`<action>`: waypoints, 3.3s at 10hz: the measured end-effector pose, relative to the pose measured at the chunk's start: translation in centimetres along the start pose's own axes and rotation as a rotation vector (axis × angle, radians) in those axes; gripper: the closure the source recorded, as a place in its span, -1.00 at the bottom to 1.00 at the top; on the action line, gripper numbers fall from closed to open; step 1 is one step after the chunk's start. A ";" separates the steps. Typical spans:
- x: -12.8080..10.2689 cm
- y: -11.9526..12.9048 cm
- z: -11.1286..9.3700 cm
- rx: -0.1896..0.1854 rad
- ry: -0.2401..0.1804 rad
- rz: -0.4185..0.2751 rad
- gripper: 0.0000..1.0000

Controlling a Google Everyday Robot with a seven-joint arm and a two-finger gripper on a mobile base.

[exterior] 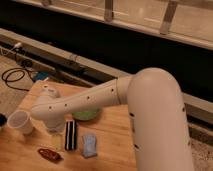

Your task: Place the pepper in the ceramic bowl

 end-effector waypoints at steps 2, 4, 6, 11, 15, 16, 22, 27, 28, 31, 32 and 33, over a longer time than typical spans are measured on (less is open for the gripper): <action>-0.9 -0.5 0.2 0.009 -0.022 -0.003 -0.60; -2.6 -0.5 1.2 -0.002 -0.046 -0.021 -0.60; -2.2 -0.7 1.2 0.001 -0.039 -0.017 -0.60; -3.7 1.1 1.9 -0.015 -0.035 -0.060 -0.60; -5.5 3.9 3.2 -0.036 -0.047 -0.086 -0.60; -5.6 4.1 3.6 -0.038 -0.058 -0.083 -0.60; -6.8 4.0 6.4 -0.016 -0.122 -0.064 -0.60; -6.8 3.9 7.9 -0.013 -0.132 -0.036 -0.41; -6.8 4.0 8.0 -0.010 -0.129 -0.038 -0.21; -6.8 4.1 7.8 0.000 -0.120 -0.038 0.43; -6.7 4.1 7.7 0.004 -0.117 -0.040 0.59; -6.8 4.2 7.4 0.009 -0.115 -0.043 0.80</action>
